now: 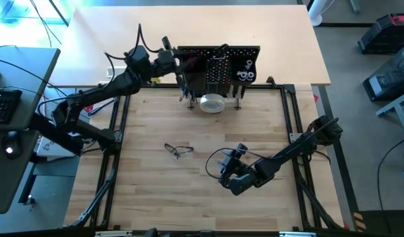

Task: Hang tools onto peg board
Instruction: Put the transparent safety glasses into the left black bin on the peg board

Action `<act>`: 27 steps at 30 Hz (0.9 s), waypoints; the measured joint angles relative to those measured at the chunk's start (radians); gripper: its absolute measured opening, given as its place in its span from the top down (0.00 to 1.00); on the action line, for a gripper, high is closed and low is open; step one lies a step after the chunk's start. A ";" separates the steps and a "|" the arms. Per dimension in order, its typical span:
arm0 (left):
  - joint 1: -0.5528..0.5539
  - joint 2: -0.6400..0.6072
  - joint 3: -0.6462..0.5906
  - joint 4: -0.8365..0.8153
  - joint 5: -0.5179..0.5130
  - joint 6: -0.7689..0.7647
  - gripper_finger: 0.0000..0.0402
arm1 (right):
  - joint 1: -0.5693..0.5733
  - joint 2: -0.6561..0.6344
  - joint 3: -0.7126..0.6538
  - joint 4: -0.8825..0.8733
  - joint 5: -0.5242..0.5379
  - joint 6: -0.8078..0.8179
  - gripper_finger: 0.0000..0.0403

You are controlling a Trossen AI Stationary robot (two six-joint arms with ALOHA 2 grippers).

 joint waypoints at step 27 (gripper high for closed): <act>-0.206 -0.322 0.000 -0.598 -0.057 0.051 0.64 | 0.002 0.000 0.000 0.008 -0.002 -0.045 0.49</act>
